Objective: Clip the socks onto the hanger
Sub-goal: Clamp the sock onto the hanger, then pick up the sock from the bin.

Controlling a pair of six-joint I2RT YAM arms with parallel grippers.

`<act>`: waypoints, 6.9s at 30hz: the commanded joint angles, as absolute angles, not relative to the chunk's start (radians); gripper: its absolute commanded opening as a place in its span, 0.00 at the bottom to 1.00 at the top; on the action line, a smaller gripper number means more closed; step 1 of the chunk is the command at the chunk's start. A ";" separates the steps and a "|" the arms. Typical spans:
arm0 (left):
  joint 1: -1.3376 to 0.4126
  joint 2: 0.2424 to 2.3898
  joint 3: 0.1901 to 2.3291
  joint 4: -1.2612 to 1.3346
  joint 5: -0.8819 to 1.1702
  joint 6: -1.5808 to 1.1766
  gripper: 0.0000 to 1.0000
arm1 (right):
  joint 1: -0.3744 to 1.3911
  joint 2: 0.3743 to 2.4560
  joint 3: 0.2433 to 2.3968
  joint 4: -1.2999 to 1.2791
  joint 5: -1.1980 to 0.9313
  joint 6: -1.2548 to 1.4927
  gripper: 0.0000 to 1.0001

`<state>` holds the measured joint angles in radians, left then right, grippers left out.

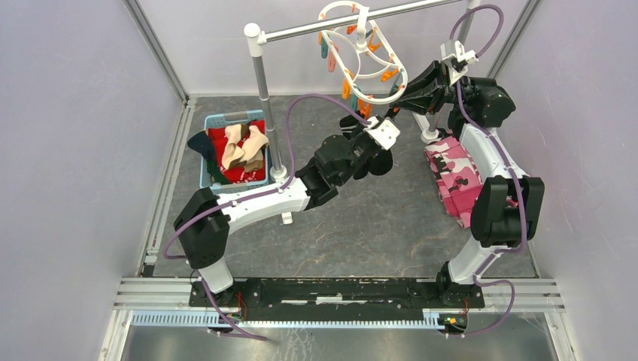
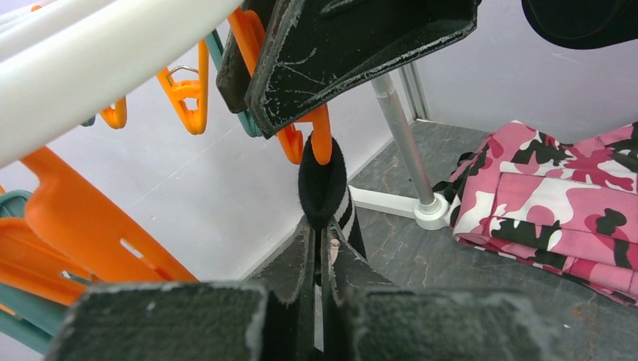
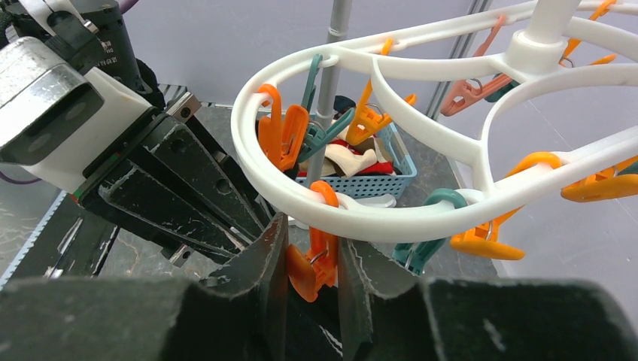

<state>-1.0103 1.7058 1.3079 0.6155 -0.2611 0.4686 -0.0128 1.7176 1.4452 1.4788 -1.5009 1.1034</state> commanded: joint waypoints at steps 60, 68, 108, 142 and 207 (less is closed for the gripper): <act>-1.003 1.608 1.294 0.709 -0.178 0.446 0.28 | -0.045 1.688 1.481 1.600 -1.544 1.172 0.72; -1.003 1.556 1.259 0.674 -0.161 0.356 0.51 | -0.108 1.683 1.454 1.685 -1.544 1.259 0.78; -0.548 0.747 0.492 0.247 0.257 -0.443 1.00 | -0.294 1.006 0.739 -0.240 -0.925 -0.350 0.98; -0.002 1.219 1.020 -0.343 0.215 -0.092 0.57 | -0.309 1.065 0.779 -0.446 -1.016 -0.621 0.98; -0.124 1.131 1.065 -0.249 -0.209 -0.038 0.02 | -0.296 1.097 0.782 -0.472 -1.047 -0.649 0.98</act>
<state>-0.1303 1.2411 1.0866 -0.3836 -0.1493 -0.0368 -0.3008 1.0954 0.7479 -0.4732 -1.0168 -0.6342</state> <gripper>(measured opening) 0.040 0.979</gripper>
